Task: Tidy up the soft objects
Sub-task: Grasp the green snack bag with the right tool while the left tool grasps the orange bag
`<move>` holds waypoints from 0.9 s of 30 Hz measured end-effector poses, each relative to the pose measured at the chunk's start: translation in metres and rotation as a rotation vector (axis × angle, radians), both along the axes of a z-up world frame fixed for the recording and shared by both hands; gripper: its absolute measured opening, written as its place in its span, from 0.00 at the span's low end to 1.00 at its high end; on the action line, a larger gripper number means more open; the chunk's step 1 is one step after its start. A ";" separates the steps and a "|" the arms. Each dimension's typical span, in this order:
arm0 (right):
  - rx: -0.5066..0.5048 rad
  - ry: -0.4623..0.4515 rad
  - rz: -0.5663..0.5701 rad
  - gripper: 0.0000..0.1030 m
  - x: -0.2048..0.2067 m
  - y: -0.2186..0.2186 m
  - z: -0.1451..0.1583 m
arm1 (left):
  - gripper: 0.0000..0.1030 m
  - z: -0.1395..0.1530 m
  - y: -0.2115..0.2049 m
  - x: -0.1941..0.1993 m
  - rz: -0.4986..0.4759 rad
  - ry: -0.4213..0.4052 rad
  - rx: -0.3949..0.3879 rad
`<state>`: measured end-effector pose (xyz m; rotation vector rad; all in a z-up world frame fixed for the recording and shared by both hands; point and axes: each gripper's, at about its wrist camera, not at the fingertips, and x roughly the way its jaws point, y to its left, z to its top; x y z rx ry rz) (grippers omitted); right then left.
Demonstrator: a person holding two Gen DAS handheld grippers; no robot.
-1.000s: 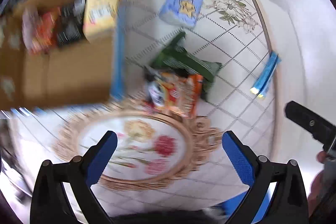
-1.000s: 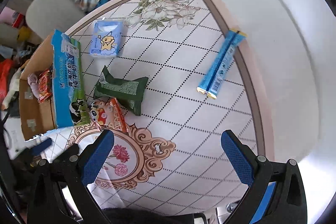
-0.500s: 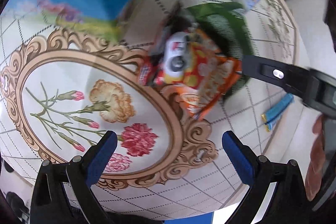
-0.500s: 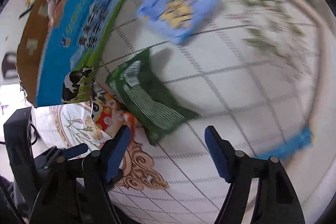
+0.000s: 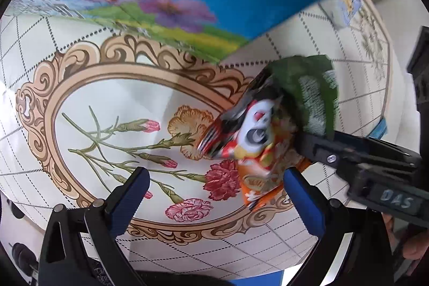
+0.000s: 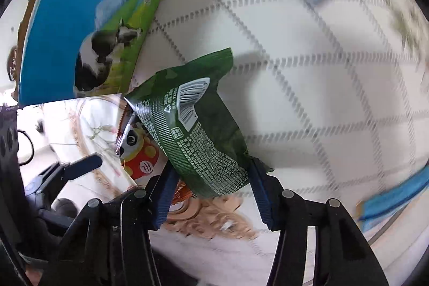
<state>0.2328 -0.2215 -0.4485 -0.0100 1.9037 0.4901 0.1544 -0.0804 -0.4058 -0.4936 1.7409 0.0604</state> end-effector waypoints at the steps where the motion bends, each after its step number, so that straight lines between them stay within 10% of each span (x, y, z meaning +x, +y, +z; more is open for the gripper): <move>1: 0.003 -0.006 -0.030 0.55 0.000 -0.005 0.000 | 0.99 -0.004 0.000 0.000 0.010 0.007 -0.016; 7: 0.028 -0.002 -0.112 0.55 0.011 -0.023 0.001 | 0.90 -0.007 -0.017 0.010 -0.053 -0.073 0.020; 15: 0.017 -0.012 -0.100 0.56 0.018 -0.026 0.002 | 0.40 -0.004 -0.015 0.012 -0.074 -0.107 0.005; 27: -0.256 -0.045 0.024 0.48 -0.008 0.007 -0.009 | 0.42 -0.007 0.042 -0.034 -0.027 0.012 -0.027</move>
